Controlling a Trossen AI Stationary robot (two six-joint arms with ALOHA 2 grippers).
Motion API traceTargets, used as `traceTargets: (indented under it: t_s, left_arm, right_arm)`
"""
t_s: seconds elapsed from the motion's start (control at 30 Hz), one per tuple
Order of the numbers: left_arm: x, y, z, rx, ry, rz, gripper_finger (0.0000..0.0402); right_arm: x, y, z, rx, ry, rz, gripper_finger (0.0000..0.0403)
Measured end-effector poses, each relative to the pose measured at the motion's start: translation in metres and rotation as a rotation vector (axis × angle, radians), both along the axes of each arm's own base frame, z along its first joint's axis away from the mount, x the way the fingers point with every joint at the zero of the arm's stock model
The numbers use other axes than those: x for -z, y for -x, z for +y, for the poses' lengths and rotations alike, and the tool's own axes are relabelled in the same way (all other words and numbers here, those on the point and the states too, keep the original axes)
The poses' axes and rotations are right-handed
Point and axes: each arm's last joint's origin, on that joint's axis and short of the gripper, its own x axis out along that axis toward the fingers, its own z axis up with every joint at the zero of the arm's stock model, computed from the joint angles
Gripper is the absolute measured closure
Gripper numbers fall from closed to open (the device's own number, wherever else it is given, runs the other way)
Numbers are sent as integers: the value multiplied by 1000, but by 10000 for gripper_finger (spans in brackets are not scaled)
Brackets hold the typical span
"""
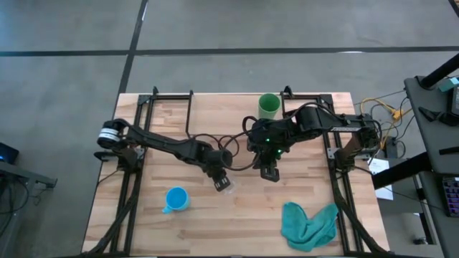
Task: Stack small to large cups/mugs on shelf
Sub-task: Put the transparent mug on the shelf
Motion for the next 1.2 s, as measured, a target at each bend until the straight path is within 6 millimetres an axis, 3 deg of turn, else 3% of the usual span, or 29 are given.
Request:
traceTargets:
  t_s: [0.57,0.7,0.87,1.07,1.2]
  left_arm:
    - [-8,2,0,46,19,-9,400]
    - [-37,7,0,50,22,-37,401]
    - [-87,20,9,31,-23,-84,401]
    - [-149,46,35,-45,-228,-162,401]
    - [-172,60,60,-92,-381,-140,401]
  right_arm:
    - [0,0,0,0,0,1,309]
    - [0,0,0,0,0,1,314]
    - [0,0,0,-4,2,0,321]
    - [0,0,0,-7,4,-3,328]
    - [0,0,0,-7,4,-5,328]
